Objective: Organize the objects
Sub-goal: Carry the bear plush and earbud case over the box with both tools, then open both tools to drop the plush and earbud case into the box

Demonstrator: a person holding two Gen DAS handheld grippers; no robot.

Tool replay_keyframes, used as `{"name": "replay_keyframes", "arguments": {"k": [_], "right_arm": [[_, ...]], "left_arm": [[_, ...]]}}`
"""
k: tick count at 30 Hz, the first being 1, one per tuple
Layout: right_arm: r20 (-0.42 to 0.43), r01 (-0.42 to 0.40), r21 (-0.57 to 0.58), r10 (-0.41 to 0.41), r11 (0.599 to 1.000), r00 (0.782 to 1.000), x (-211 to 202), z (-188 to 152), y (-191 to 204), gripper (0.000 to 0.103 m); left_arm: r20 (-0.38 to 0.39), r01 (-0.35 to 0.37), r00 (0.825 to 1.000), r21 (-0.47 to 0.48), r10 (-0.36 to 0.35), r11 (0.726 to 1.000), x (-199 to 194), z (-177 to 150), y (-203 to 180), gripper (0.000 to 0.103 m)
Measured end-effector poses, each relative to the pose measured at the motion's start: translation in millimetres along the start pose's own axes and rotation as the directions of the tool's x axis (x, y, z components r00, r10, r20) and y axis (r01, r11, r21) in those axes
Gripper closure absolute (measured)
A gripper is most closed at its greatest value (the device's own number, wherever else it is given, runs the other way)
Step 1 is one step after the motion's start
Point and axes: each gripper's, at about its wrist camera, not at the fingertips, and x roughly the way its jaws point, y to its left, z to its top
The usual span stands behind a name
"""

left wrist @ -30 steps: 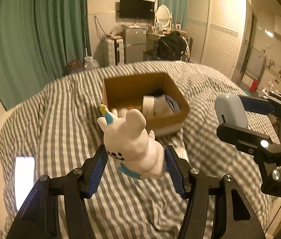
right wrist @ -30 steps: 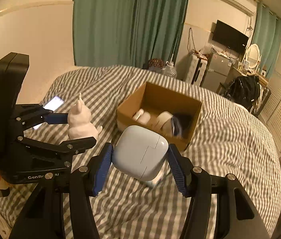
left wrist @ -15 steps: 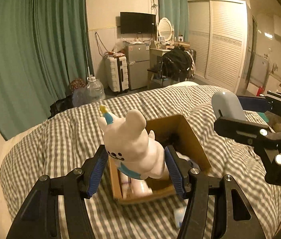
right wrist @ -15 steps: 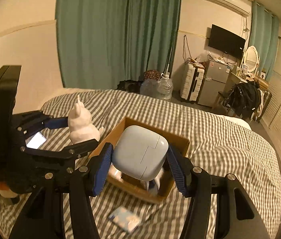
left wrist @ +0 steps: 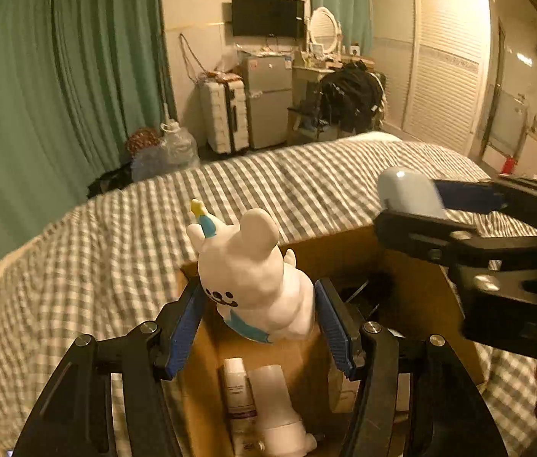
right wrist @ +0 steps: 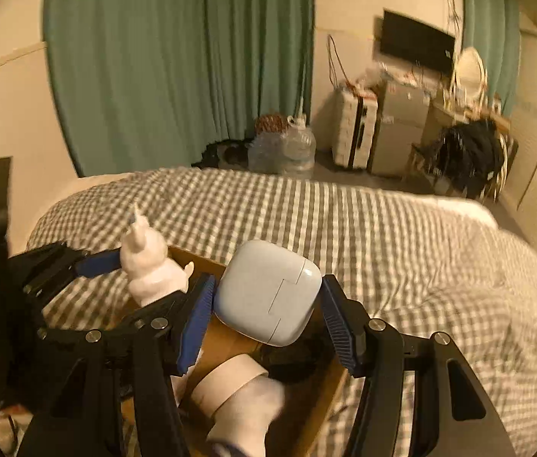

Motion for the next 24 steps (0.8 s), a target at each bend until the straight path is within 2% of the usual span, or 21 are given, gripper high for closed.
{"name": "replay_keyframes", "arguments": {"k": [7,21,24], "right_arm": [[-0.103,-0.023,-0.020,0.021,1.000,0.994,53,-26,-3,0.047],[-0.122,-0.043,-0.011,0.041,0.999,0.992,82,-42,-9,0.047],[-0.082,-0.051,-0.022,0.049,0.998,0.995,76,-39,-7,0.047]], "left_arm": [[-0.086,0.012,0.996,0.021,-0.010,1.000,31,-22,-5,0.043],[-0.100,-0.014,0.995,-0.001,0.014,1.000,36,-37,-8,0.040],[-0.072,-0.020,0.997,-0.005,0.020,1.000,23,-41,-8,0.025]]}}
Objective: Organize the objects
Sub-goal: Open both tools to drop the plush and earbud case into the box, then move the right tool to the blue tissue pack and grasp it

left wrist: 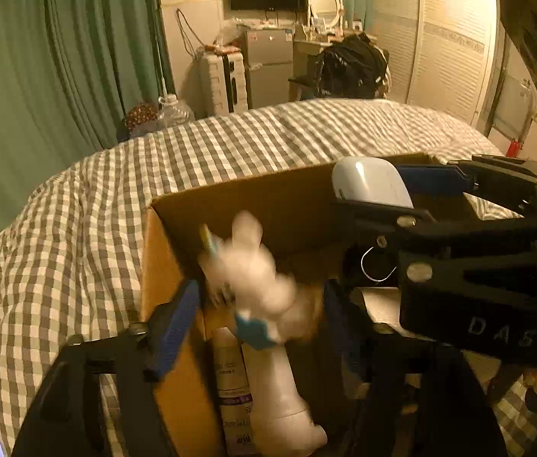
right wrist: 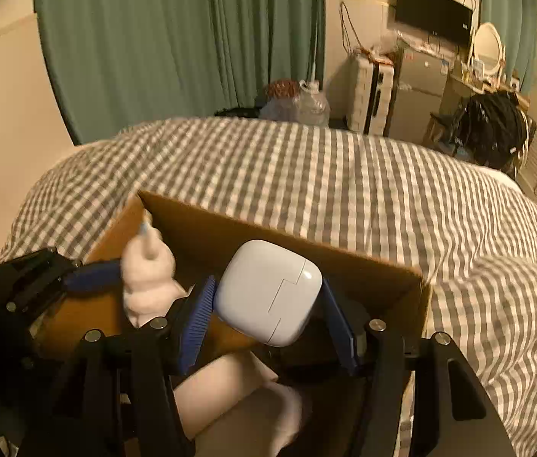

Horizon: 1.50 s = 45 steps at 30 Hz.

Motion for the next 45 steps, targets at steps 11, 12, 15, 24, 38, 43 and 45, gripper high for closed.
{"name": "replay_keyframes", "arguments": {"k": [11,12,15,24,38,43,45], "right_arm": [[0.118,-0.012,0.098,0.000,0.995,0.993,-71,8,4,0.021],[0.125,-0.016,0.106,0.002,0.994,0.992,-81,7,6,0.019],[0.137,-0.005,0.084,-0.006,0.996,0.991,-118,2,14,0.019],[0.273,0.144,-0.010,-0.135,0.990,0.952,-244,-18,60,0.011],[0.227,0.157,-0.054,-0.141,0.986,0.964,-252,-101,97,0.008],[0.069,0.167,-0.018,-0.165,0.986,0.984,-176,-142,88,0.008],[0.007,0.154,0.004,-0.154,0.988,0.988,-148,-154,83,0.008]], "left_arm": [[0.054,-0.048,0.997,-0.043,0.050,0.998,-61,5,6,0.006],[0.064,-0.053,0.996,-0.042,0.055,0.998,-70,6,4,0.006],[0.093,-0.052,0.994,-0.034,0.055,0.998,-105,3,3,0.006],[0.198,-0.091,0.976,-0.024,0.094,0.996,-205,-4,1,0.001],[0.160,-0.177,0.970,-0.049,0.182,0.983,-198,-83,8,0.000],[0.052,-0.162,0.985,-0.072,0.166,0.984,-141,-116,8,0.000],[0.017,-0.163,0.986,-0.054,0.164,0.985,-124,-124,7,0.000]]}}
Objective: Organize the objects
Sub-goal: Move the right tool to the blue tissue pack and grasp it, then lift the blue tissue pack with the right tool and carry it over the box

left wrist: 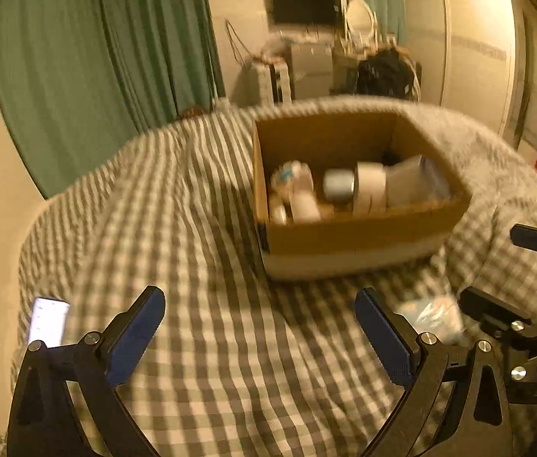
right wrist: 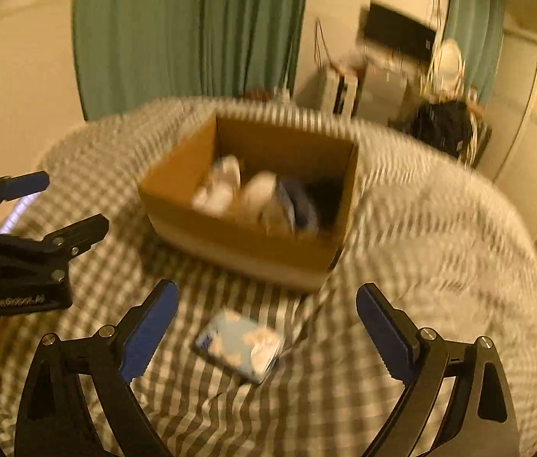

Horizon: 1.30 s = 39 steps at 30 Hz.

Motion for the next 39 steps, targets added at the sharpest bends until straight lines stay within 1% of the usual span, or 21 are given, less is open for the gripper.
{"name": "replay_keyframes", "arguments": {"k": [2,5,8,9,11,13,16,18,22,26,30,32,39], "right_arm": [[-0.059,-0.017,0.005,0.017,1.000,0.998,26,-9,2,0.008],[-0.141,-0.035,-0.008,0.034,0.999,0.989,51,-22,8,0.008],[-0.208,-0.107,0.018,0.108,0.994,0.972,70,-29,12,0.008],[-0.228,-0.111,0.016,0.111,0.994,0.967,75,-31,14,0.008],[-0.268,-0.083,-0.005,0.078,0.997,0.960,84,-35,17,0.008],[-0.289,-0.063,-0.018,0.055,0.998,0.956,89,-38,19,0.008],[-0.297,-0.061,-0.017,0.054,0.998,0.953,92,-41,21,0.010],[-0.305,-0.044,-0.021,0.036,0.999,0.952,93,-43,21,0.016],[-0.293,-0.044,-0.016,0.038,0.999,0.955,86,-47,21,0.017],[-0.256,-0.044,-0.003,0.042,0.999,0.966,72,-50,20,0.017],[-0.217,-0.054,0.020,0.057,0.998,0.974,54,-54,20,0.017],[-0.201,-0.056,0.028,0.061,0.998,0.978,44,-55,20,0.018],[-0.139,-0.086,0.103,0.100,0.991,0.985,4,-51,6,0.019]], "left_arm": [[-0.021,-0.004,1.000,0.010,0.004,1.000,12,-6,0,0.000],[-0.054,0.008,0.999,0.011,-0.007,1.000,24,-16,3,0.000],[-0.088,0.033,0.996,0.013,-0.031,0.999,31,-22,4,0.000],[-0.096,0.035,0.995,0.009,-0.034,0.999,32,-23,4,0.000],[-0.103,0.042,0.994,0.010,-0.041,0.999,34,-25,3,0.000],[-0.108,0.046,0.993,0.011,-0.045,0.999,34,-27,3,0.000],[-0.123,0.048,0.991,0.010,-0.046,0.999,33,-30,2,0.000],[-0.129,0.053,0.990,0.008,-0.051,0.999,34,-31,3,0.000],[-0.144,0.059,0.988,-0.008,-0.060,0.998,38,-31,5,0.000],[-0.144,0.063,0.988,-0.015,-0.064,0.998,35,-33,5,0.000],[-0.147,0.037,0.988,-0.012,-0.039,0.999,31,-33,3,0.000],[-0.147,0.038,0.988,-0.023,-0.041,0.999,27,-32,4,0.000],[-0.117,0.039,0.992,-0.055,-0.046,0.998,-6,-30,10,0.000]]}}
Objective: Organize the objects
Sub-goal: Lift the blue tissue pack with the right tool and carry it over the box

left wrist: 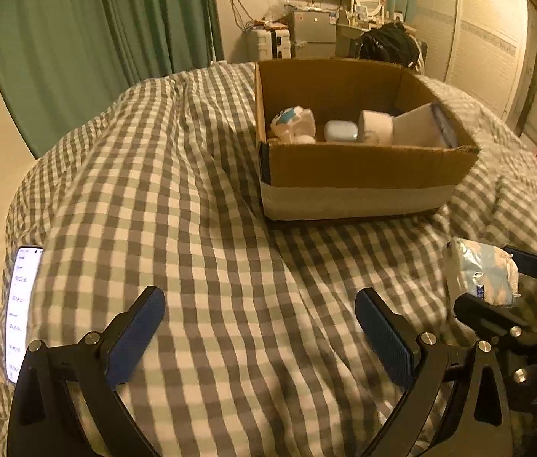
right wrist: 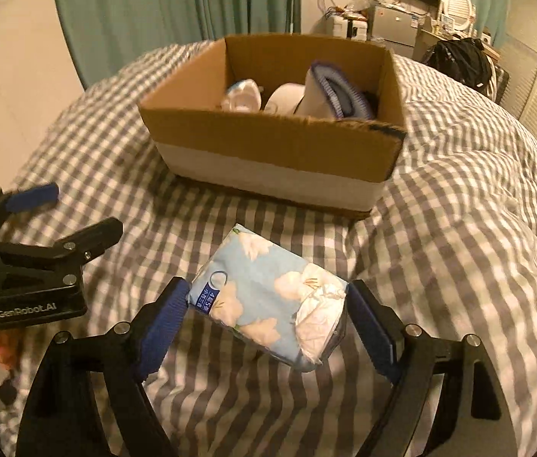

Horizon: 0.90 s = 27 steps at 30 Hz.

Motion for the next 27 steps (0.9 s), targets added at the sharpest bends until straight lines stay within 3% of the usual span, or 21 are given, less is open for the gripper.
{"name": "replay_keyframes", "arguments": {"k": [3,15,27], "right_arm": [[0.036,-0.024,0.024,0.023,0.999,0.999,-13,3,2,0.019],[0.215,0.019,-0.025,-0.013,1.000,0.977,-90,28,15,0.019],[0.352,0.039,-0.069,-0.013,0.997,0.936,-122,117,7,0.019]], "left_arm": [[0.022,-0.001,1.000,-0.002,0.001,1.000,-18,1,-1,0.000],[0.120,0.025,0.992,0.002,-0.025,1.000,-75,27,0,0.000],[0.241,0.037,0.970,0.008,-0.038,0.999,-79,110,7,0.000]]}}
